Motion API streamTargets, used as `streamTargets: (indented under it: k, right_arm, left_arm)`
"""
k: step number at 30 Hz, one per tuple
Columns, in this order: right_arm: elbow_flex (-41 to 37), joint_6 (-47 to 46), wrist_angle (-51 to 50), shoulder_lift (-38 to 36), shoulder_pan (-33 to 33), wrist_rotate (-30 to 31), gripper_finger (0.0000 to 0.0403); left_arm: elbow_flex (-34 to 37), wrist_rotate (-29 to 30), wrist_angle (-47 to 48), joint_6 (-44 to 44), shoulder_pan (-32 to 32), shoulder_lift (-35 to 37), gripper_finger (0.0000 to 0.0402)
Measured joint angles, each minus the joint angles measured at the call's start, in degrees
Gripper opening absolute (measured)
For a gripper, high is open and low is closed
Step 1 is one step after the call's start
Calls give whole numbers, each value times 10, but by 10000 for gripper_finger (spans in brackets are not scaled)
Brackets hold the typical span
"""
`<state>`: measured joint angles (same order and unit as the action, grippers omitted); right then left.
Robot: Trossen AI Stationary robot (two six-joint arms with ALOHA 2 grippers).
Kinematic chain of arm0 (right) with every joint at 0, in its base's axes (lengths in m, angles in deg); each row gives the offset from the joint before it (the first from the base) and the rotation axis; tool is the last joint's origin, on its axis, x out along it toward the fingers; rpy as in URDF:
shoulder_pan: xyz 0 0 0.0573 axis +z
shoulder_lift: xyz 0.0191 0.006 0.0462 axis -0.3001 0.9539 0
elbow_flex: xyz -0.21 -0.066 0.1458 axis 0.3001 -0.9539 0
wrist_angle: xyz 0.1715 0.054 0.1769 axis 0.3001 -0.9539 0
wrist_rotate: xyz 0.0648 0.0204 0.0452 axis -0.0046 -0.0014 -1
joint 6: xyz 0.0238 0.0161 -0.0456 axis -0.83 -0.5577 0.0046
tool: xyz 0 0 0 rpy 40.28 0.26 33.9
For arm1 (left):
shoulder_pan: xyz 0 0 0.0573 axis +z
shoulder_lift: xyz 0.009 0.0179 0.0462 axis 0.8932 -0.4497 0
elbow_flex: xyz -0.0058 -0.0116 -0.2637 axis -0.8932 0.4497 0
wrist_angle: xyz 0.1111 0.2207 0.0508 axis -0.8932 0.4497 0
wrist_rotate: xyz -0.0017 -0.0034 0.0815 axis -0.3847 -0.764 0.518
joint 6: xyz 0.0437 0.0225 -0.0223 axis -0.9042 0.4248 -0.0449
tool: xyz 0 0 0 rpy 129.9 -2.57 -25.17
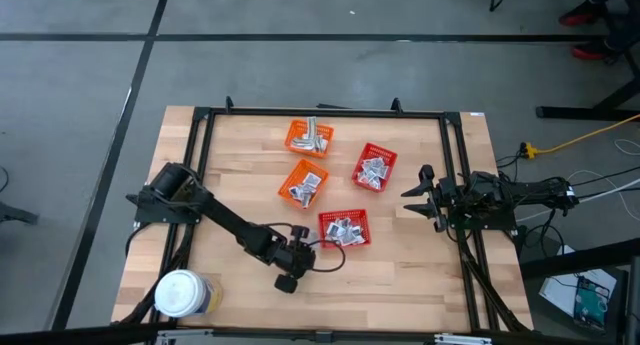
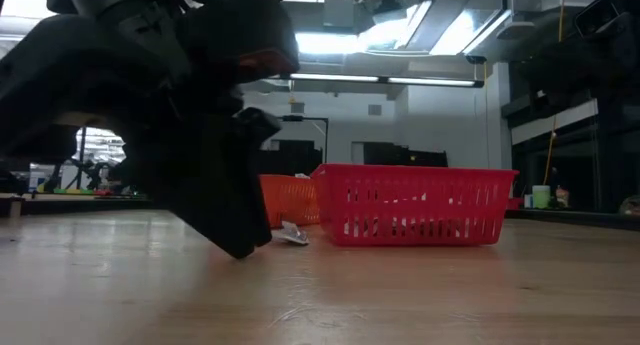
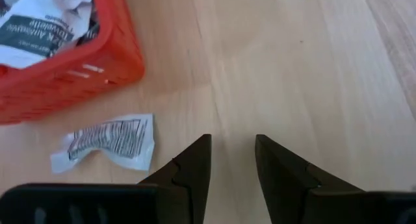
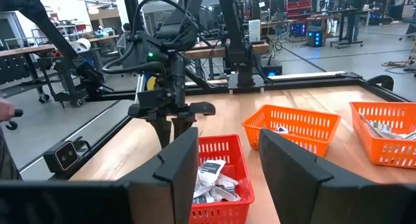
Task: Pick & Place First Aid Supplies
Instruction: Put the orange ointment pack into the top red bin
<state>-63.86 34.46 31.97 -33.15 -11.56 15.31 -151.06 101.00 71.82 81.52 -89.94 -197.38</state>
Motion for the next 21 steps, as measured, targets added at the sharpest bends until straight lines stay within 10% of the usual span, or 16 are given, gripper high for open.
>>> streamTargets:
  k: [21]
  right_arm:
    - [0,0,0,0,0,0,163]
  left_arm:
    - [8,63,42,-32,11,25,114]
